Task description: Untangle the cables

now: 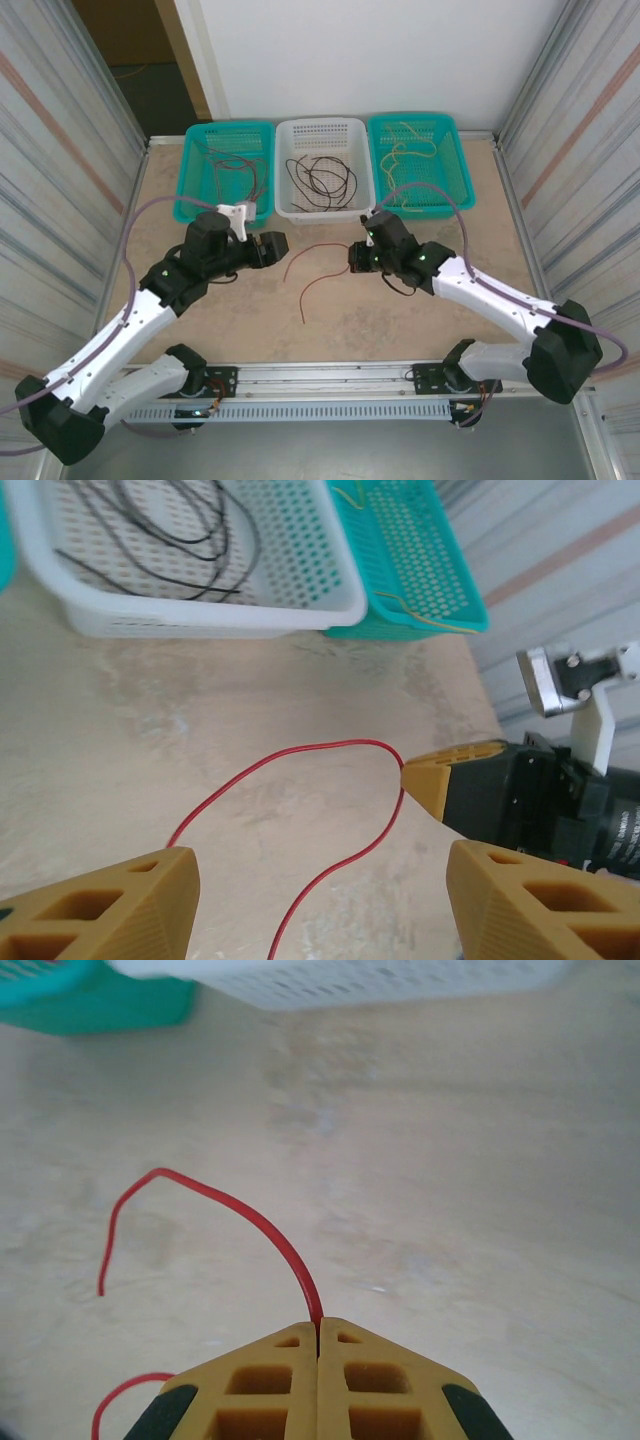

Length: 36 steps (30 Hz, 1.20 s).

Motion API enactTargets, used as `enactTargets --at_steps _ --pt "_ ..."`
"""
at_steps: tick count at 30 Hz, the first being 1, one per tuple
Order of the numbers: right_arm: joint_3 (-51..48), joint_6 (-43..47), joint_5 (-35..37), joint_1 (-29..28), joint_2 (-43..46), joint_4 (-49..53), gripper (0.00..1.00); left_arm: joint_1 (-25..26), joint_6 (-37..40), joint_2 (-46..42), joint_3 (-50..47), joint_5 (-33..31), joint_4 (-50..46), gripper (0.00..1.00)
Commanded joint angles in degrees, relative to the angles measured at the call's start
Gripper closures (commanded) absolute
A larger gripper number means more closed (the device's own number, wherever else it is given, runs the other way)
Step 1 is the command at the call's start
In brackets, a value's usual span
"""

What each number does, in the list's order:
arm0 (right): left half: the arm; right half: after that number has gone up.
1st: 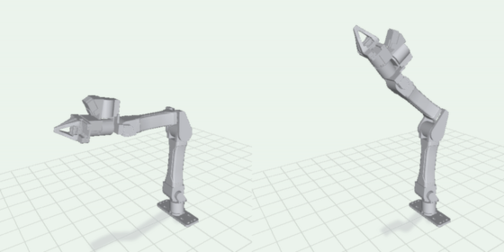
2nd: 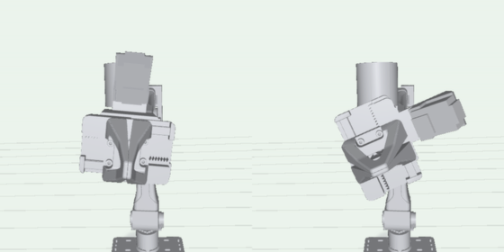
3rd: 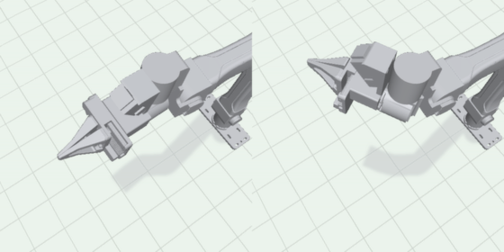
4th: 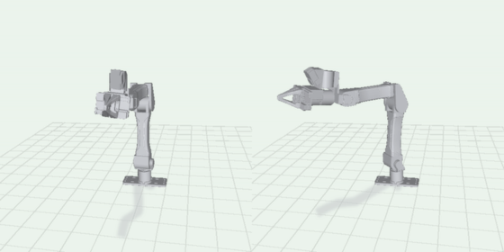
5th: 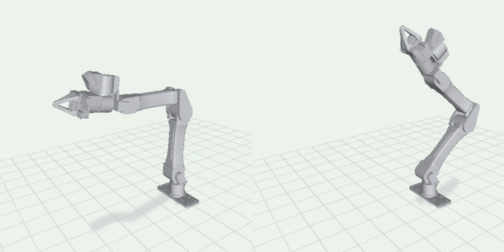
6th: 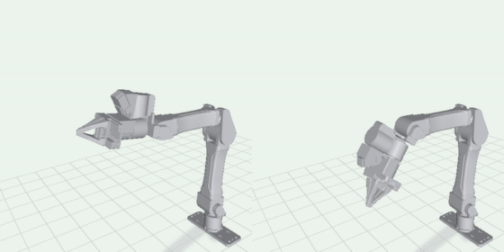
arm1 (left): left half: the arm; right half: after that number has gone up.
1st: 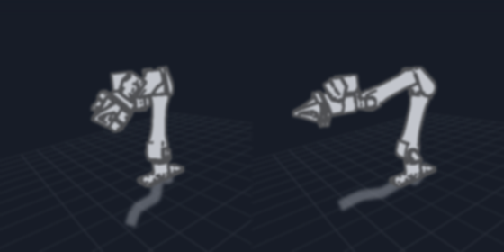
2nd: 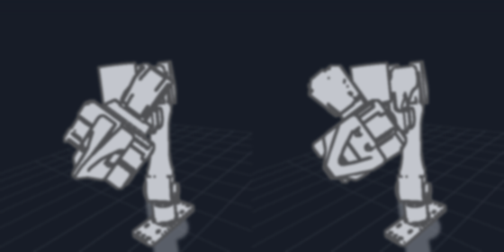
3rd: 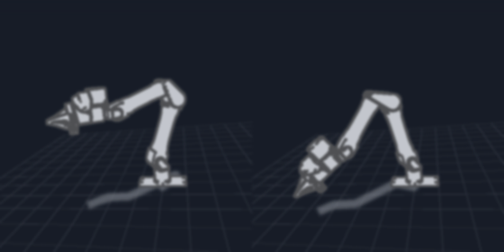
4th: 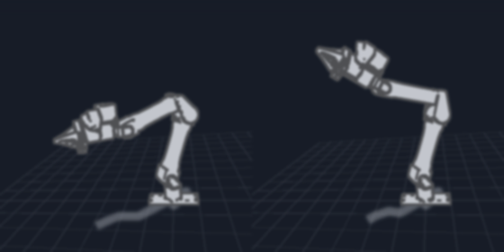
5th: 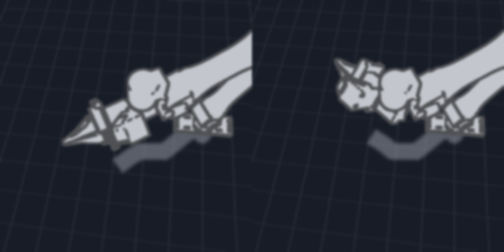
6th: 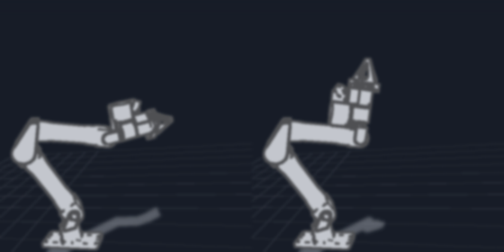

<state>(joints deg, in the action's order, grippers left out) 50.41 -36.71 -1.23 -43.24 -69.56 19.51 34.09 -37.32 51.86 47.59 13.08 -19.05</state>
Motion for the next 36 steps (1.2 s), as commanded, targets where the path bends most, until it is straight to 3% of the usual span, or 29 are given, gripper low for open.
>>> enactTargets --at_steps 1,5,12,23,30,32,33,36 --pt "5.57 3.74 -4.43 -1.05 2.01 -0.46 1.0 0.17 1.87 1.62 0.66 6.8 8.39 0.33" --pt "10.31 4.12 -4.06 -1.73 2.22 0.49 1.0 2.24 3.72 4.7 3.16 9.59 9.71 0.34" --pt "13.62 3.14 -3.95 -2.96 3.18 -0.77 1.0 7.69 7.08 9.35 6.04 8.89 7.53 0.39" --pt "14.53 1.61 -4.9 -3.65 3.51 -2.05 1.0 9.06 8.42 12.81 7.2 9.97 7.01 0.57" --pt "14.28 0.55 -5.36 -3.69 3.47 -2.62 1.0 9.24 8.72 12.35 6.9 8.58 8.29 0.99" --pt "14.33 0.32 -5.49 -3.69 3.33 -2.67 1.0 9.33 9.39 12.13 6.9 8.33 8.08 1.0" --pt "14.76 0.55 -5.47 -3.5 3.29 -1.79 0.97 9.46 10.06 12.07 7.02 7.74 7.43 1.0" --pt "18.9 3.93 -7.51 -0.65 2.18 4.92 0.59 9.53 13.1 11.14 7.16 6.98 4.76 1.0"
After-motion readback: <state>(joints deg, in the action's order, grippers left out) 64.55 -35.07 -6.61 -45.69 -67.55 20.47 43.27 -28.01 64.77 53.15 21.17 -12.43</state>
